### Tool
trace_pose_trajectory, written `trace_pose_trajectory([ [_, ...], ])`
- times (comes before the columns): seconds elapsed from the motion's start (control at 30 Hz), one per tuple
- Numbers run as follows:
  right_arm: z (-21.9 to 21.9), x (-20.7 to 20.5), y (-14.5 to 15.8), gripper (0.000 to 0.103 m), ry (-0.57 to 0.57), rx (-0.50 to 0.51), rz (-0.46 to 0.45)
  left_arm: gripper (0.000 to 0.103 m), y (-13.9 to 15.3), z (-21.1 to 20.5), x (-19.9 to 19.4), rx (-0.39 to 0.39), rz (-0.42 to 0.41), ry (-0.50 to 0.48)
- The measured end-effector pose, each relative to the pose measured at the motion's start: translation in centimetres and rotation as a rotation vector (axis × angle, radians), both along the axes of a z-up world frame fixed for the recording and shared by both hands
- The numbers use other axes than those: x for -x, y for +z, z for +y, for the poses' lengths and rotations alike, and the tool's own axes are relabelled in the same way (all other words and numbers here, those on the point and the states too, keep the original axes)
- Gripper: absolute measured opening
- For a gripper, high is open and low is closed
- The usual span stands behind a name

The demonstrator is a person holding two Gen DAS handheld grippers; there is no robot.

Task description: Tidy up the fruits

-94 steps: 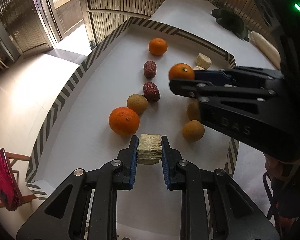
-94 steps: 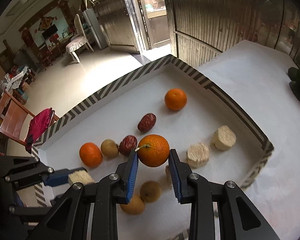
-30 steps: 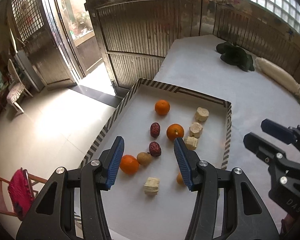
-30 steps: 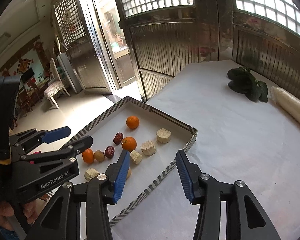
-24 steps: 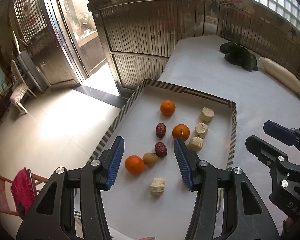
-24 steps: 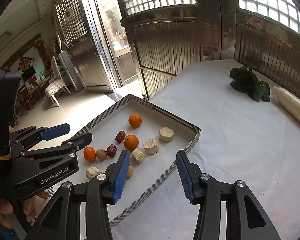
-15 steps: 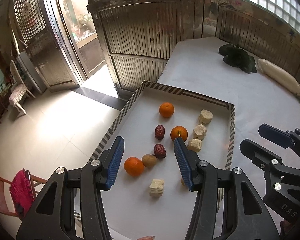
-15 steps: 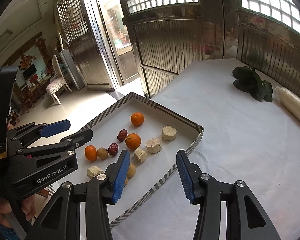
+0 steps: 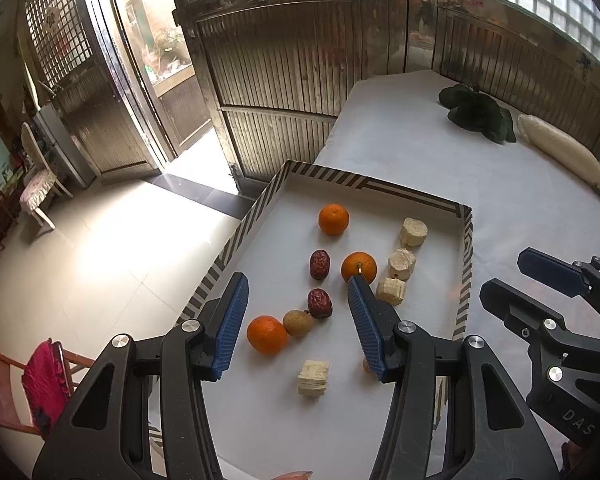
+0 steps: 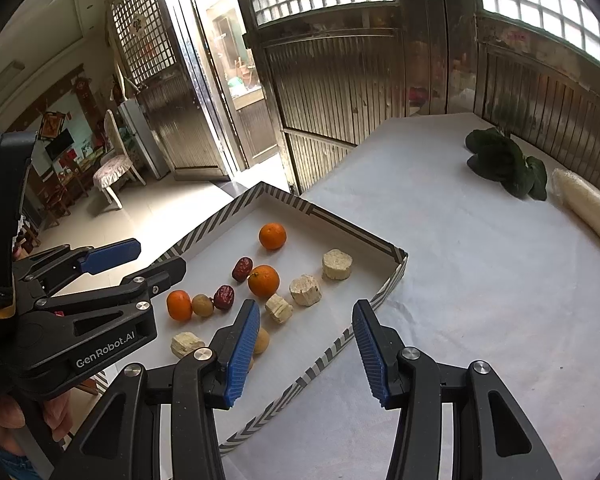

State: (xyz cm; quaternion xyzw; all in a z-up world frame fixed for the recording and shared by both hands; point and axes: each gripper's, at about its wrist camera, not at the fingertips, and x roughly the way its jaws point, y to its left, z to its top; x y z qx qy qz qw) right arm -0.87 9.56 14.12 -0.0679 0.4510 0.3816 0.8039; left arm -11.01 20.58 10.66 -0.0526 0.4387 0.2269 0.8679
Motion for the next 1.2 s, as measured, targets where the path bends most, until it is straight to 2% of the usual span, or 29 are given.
trace_pose_trajectory([
  [1.2, 1.03, -0.08, -0.87, 0.047, 0.021, 0.019, 0.029, 0.052, -0.53, 0.72, -0.29, 0.015, 0.020, 0.001],
])
